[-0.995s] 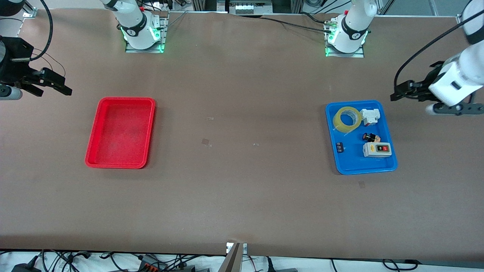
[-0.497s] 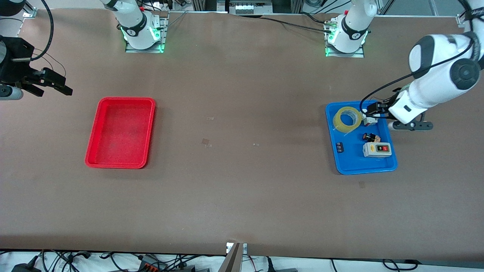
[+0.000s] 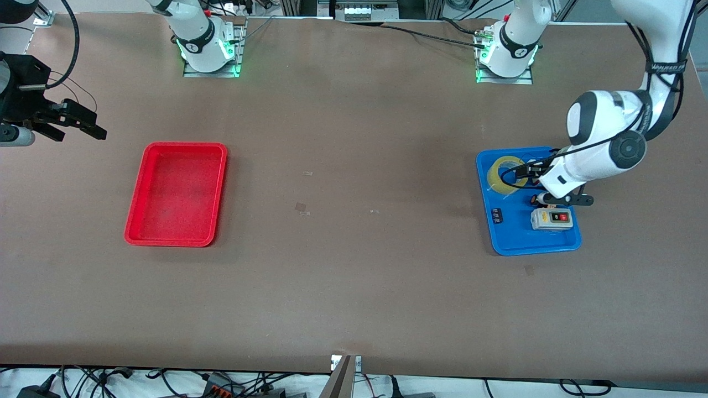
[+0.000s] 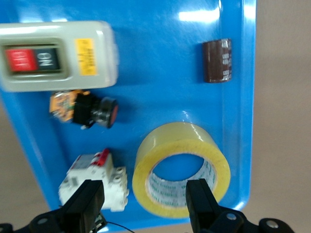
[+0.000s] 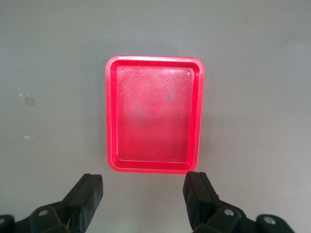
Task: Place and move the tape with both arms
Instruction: 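Reach the left gripper down to the yellow tape roll on the blue tray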
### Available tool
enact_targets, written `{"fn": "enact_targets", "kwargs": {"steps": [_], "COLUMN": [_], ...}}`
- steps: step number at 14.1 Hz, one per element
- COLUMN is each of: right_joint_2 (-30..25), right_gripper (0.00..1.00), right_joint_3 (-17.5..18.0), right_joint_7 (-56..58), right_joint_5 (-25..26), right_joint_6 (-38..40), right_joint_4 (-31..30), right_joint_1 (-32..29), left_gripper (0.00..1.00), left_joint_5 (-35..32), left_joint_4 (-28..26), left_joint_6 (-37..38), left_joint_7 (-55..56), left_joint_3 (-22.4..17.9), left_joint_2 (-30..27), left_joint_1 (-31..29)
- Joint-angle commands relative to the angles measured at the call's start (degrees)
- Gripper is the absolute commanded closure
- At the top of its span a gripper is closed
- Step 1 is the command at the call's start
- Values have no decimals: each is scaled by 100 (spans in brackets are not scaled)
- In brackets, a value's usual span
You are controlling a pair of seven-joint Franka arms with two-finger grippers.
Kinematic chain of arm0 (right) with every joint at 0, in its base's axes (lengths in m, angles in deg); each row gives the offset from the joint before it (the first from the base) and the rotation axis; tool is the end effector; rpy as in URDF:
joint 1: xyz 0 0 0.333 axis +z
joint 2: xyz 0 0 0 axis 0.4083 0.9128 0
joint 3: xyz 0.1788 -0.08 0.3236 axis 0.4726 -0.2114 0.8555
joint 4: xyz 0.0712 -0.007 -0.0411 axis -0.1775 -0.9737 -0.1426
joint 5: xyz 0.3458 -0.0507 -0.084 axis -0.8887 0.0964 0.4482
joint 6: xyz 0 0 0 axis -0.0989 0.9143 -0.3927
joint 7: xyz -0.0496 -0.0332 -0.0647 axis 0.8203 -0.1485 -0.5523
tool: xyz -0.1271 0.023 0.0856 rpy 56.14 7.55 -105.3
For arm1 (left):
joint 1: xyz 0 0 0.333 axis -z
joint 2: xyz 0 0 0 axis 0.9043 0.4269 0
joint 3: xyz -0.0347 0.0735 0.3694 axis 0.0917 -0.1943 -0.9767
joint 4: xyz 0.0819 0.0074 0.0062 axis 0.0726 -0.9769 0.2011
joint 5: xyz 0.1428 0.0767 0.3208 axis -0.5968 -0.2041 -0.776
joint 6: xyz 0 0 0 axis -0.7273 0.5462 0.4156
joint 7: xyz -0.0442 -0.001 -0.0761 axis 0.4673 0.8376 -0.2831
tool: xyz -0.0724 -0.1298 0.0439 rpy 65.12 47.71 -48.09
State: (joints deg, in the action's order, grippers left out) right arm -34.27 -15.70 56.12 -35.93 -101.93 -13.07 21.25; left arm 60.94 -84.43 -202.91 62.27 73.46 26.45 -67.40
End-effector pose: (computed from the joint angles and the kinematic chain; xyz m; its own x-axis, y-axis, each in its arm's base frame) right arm 0.4998 -0.0206 0.5974 0.9990 0.0118 -0.0434 0.0112 -0.9998 -0.0142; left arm 0.5049 -0.0130 0.2910 0.9675 -0.0647 -0.2446 -0.0561 -0.9975 0.0421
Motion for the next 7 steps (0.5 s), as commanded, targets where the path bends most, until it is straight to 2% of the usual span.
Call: {"fn": "enact_targets", "kwargs": {"steps": [1,5,6,7], "right_joint_2": [-105,-105,-105,-105], "right_gripper": [1,1,1,1], "right_joint_3": [24,24,24,24], "right_joint_7": [93,93,93,93], "right_joint_5": [52,52,52,52], "right_joint_6": [23,23,23,23], "right_joint_4": [-65,-65,-65,-65], "right_joint_1": [-22,-22,-22,-22], "left_gripper": [0,0,12,46], "left_joint_5": [10,10,10,10], "left_joint_4": [-413,-441,-441,-441], "left_joint_6": [-604,-747,-738,-703], "left_joint_7": [-548,-576,-576,-567], "left_joint_3": [10,19,19,19], "left_joint_2": [45,256,309,318], "left_joint_1": [-6,-6,-6,-6]}}
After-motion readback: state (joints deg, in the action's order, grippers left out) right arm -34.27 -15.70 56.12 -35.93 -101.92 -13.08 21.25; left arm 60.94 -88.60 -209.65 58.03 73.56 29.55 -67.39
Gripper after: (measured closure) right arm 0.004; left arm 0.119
